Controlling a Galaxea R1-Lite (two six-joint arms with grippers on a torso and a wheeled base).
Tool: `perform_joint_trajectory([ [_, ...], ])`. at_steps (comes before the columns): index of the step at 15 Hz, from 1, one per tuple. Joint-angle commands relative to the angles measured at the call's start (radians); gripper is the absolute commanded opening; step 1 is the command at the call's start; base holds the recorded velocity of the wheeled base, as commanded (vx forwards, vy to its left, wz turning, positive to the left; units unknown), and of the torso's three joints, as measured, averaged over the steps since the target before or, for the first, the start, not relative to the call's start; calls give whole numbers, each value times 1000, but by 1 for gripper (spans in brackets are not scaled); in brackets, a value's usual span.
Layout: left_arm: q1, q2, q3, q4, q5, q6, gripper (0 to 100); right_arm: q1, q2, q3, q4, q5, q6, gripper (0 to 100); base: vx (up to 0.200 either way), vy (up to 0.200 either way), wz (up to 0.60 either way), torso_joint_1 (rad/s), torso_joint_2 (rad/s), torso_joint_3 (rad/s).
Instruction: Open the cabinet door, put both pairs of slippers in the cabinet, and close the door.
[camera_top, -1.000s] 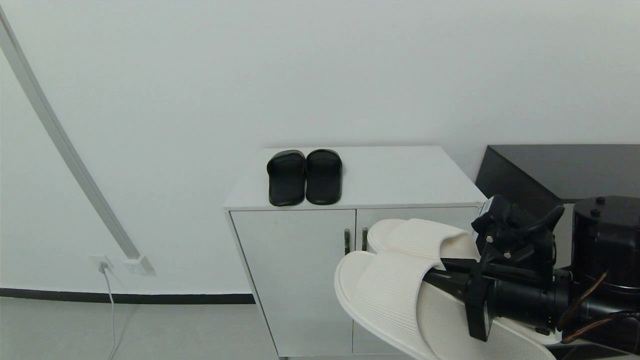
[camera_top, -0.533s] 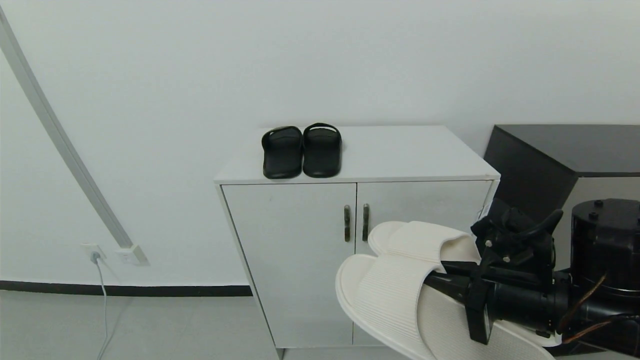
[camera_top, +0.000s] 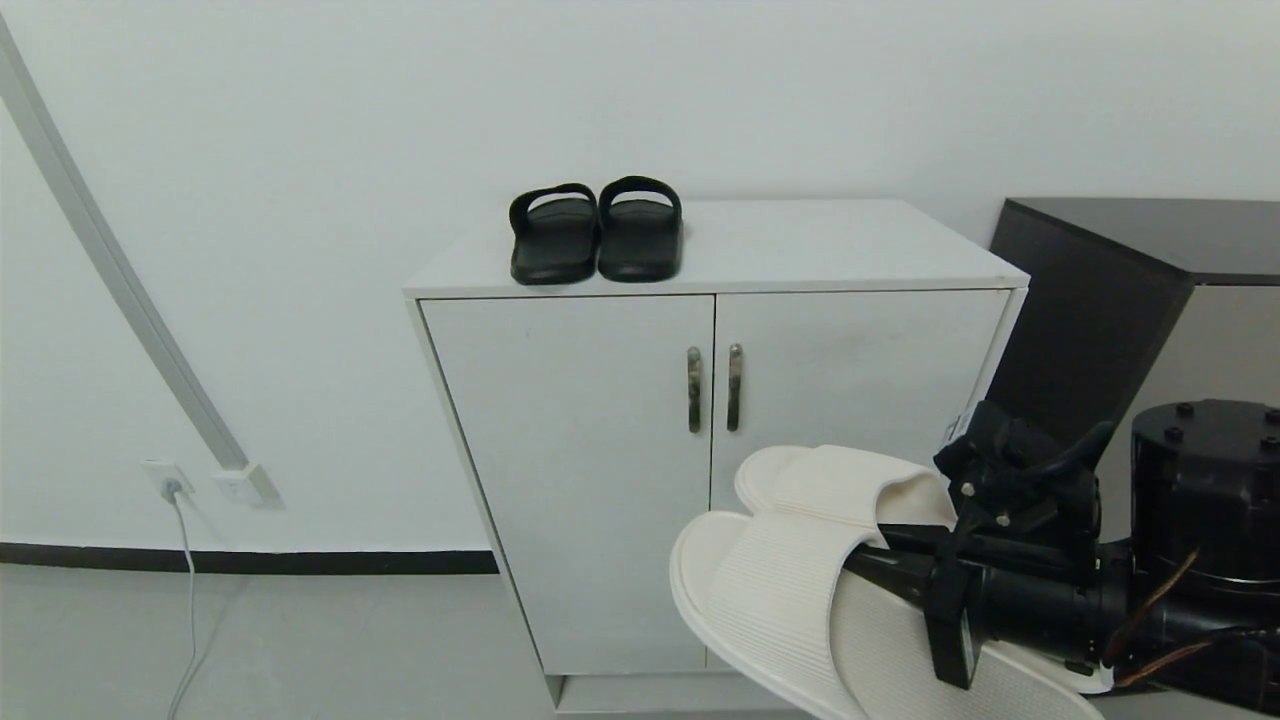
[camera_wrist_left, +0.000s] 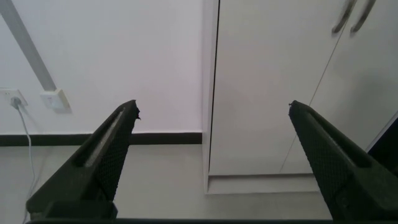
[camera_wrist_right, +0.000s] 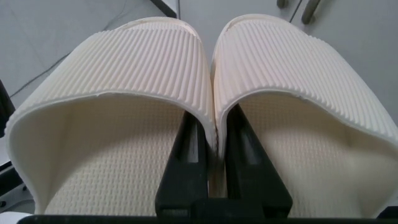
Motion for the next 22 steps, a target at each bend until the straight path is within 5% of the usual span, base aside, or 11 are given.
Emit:
perform_joint_trajectory([
  [1,0,0,0,0,0,0,100,5,4,6,0,1,0,0,0,0,0,-129,466,334],
  [11,0,0,0,0,0,0,100,11,12,19,0,6,-26,0,0,0,0,-67,422,354],
  [22,0,3,-2,3,-20,26,100,9,10,42,-2,0,-28,0,0,0,0,1,38,35],
])
